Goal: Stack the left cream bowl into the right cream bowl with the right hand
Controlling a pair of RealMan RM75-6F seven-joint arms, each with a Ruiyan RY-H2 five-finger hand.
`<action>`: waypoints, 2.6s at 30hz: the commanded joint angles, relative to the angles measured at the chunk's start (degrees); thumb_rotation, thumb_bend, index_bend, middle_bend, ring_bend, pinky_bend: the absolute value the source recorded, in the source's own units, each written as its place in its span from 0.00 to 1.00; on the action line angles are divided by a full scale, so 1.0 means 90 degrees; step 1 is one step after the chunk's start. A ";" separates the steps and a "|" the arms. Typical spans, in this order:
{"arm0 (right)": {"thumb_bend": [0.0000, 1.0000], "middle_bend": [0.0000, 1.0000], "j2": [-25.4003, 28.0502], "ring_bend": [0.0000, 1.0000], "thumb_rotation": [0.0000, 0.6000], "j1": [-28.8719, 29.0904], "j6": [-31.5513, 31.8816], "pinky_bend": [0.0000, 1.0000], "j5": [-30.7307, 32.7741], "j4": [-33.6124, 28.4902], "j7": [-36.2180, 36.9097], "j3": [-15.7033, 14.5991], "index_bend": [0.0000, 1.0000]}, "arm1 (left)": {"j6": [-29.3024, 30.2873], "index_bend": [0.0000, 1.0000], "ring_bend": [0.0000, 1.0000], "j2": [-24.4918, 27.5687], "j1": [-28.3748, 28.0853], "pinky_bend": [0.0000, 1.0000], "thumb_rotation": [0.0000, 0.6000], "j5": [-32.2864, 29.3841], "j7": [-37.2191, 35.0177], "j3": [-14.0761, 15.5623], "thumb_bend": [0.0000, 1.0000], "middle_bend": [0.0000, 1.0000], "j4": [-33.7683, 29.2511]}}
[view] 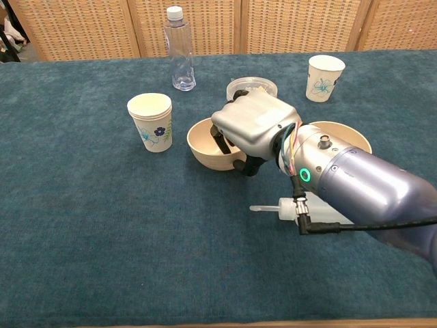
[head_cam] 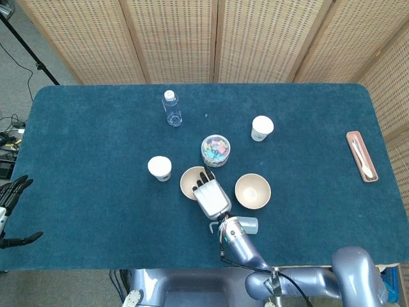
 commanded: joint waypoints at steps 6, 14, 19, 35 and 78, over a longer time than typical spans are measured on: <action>0.47 0.47 0.0111 0.23 1.00 -0.0143 0.0225 0.10 -0.0612 0.0020 0.0405 -0.0287 0.57 | -0.0004 0.00 0.00 -0.0006 0.0003 0.00 1.00 -0.0013 0.0022 -0.0002 0.00 0.00 -0.0005; 0.47 0.48 0.0535 0.23 1.00 -0.0385 0.0570 0.11 -0.1241 -0.0404 0.0742 -0.0513 0.59 | -0.0010 0.00 0.00 -0.0026 0.0006 0.00 1.00 -0.0011 0.0104 0.0000 0.00 0.00 -0.0025; 0.48 0.49 0.1038 0.23 1.00 -0.0611 0.0877 0.11 -0.1706 -0.0883 0.1032 -0.0641 0.59 | -0.0035 0.00 0.00 -0.0053 0.0001 0.00 1.00 -0.0007 0.0220 0.0007 0.00 0.00 -0.0057; 0.51 0.50 0.2556 0.24 1.00 -0.1588 0.1746 0.11 -0.2924 -0.1200 0.1866 -0.1347 0.61 | -0.0038 0.00 0.00 -0.0130 0.0021 0.00 1.00 0.0034 0.0545 0.0036 0.00 0.00 -0.0168; 0.51 0.40 0.2048 0.24 1.00 -0.2571 0.1255 0.11 -0.3316 0.0204 0.2694 -0.1295 0.47 | -0.0117 0.00 0.00 -0.0224 0.0010 0.00 1.00 -0.0032 0.0839 0.0041 0.00 0.00 -0.0248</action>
